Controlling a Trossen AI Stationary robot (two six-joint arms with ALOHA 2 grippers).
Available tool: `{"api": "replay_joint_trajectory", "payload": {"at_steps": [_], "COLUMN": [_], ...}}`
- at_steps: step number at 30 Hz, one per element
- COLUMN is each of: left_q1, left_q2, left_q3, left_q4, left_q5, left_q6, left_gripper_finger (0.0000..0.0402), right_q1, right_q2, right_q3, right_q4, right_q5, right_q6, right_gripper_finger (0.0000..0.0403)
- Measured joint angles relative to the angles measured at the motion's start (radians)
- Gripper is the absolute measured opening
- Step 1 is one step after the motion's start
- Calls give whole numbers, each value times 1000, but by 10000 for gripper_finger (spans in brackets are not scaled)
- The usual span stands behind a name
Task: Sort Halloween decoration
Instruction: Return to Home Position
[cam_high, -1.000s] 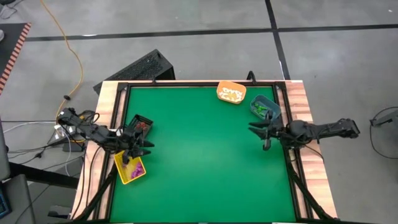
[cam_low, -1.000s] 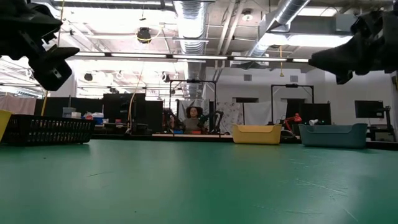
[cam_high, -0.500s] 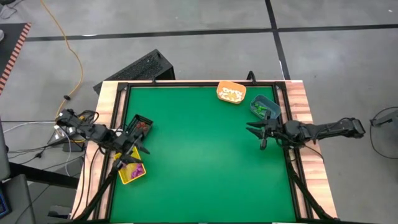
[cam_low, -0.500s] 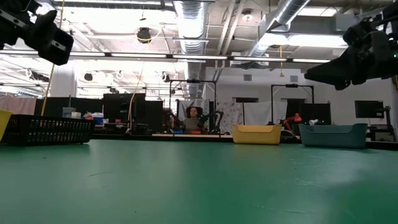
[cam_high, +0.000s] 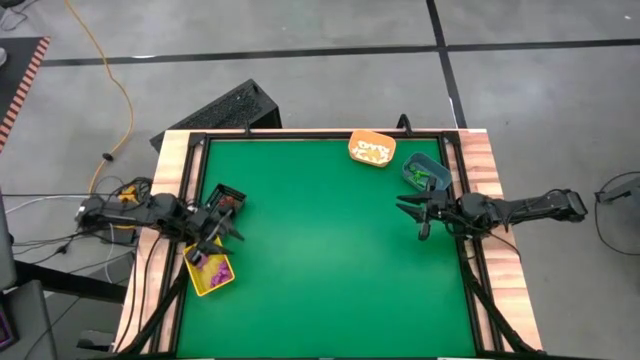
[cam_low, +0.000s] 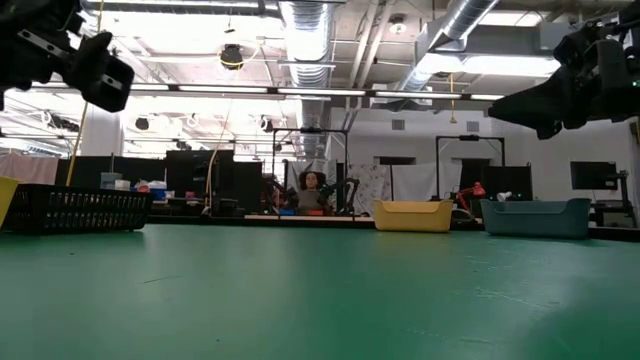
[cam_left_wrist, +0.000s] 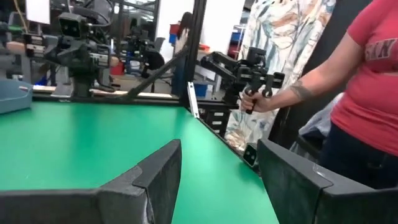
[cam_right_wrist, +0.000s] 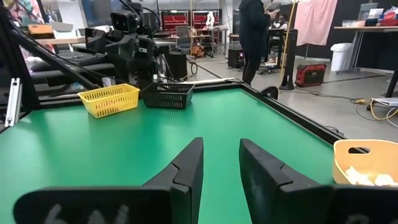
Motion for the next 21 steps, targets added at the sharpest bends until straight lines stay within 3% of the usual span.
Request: {"api": "replay_joint_trajectory", "payload": {"at_steps": [3,11,21], "left_q1": [18,19,18], "left_q2": [0,0,0], "left_q3": [0,-1,-2], "left_q4": [-2,-66,-70], "left_q5": [-23,-362,-347], "left_q6": [23,59,129], "left_gripper_finger": [199,199,199], "right_q1": [0,-1,-27], "right_q2": [0,0,0], "right_q3": [0,0,0], "right_q4": [-13,-38,-48], "right_q5": [-2,-3,-3], "right_q6": [0,0,-33], "right_gripper_finger": [111,111,111]}}
